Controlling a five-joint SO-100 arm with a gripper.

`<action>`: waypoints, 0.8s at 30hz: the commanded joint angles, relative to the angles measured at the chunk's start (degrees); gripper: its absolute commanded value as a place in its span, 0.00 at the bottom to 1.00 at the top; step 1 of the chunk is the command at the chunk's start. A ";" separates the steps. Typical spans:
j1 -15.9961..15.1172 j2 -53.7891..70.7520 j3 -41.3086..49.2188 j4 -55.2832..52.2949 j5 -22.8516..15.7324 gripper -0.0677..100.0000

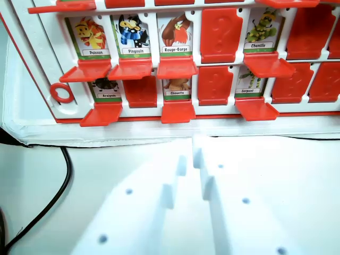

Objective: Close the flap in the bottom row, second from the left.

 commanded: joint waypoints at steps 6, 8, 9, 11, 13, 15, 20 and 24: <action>-0.26 9.23 -8.35 2.99 0.18 0.00; -0.26 9.49 -9.32 2.99 0.26 0.00; -0.26 9.58 -10.02 3.25 0.26 0.00; -0.44 9.58 -11.34 3.60 0.09 0.00; -0.62 9.58 -12.57 4.31 0.26 0.00; -0.62 9.58 -13.27 4.48 0.44 0.00; 0.53 9.49 -14.50 4.57 0.26 0.00; 1.76 9.14 -14.94 4.66 -0.62 0.00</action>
